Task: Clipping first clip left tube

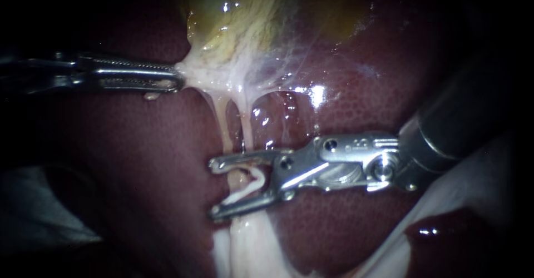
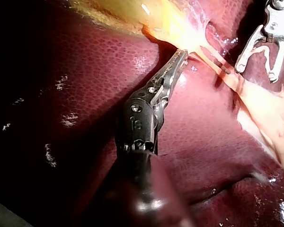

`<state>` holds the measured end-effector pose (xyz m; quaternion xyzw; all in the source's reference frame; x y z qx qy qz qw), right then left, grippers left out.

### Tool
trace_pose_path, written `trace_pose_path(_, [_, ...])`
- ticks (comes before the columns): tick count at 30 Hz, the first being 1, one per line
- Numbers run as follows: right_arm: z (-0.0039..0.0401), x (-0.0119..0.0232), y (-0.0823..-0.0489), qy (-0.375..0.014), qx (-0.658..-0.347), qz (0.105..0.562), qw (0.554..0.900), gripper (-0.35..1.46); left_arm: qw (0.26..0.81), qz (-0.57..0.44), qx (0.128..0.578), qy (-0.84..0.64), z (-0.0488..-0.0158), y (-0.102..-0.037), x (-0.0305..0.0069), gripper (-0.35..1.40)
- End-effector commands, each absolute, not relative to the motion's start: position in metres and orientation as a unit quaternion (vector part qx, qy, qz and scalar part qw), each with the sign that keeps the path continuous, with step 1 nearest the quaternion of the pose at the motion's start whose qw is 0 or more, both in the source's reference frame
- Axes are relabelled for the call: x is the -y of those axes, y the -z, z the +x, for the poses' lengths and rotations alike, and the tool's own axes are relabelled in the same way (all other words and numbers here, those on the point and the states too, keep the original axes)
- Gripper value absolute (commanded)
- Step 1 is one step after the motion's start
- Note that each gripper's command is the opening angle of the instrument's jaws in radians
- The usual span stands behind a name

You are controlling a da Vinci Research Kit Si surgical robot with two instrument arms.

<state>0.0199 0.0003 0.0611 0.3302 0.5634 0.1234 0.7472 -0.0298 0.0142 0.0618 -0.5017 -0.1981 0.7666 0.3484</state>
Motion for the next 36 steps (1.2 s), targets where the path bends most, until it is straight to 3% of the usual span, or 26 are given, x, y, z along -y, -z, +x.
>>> trace_pose_path(1, [0.0197,-0.0003,-0.0614,-0.125,-0.562,0.331,0.747,0.5,0.348,-0.502,0.199,-0.766,-0.0298,-0.0618,-0.0143,-0.35])
trace_pose_path(29, [0.018,-0.0008,-0.0716,-0.162,-0.543,0.345,0.749,0.5,0.349,-0.502,0.199,-0.766,-0.0296,-0.0611,-0.0141,-0.35])
trace_pose_path(36, [0.019,0.0,-0.0724,-0.141,-0.553,0.372,0.732,0.5,0.349,-0.502,0.199,-0.766,-0.0297,-0.0611,-0.0141,-0.35])
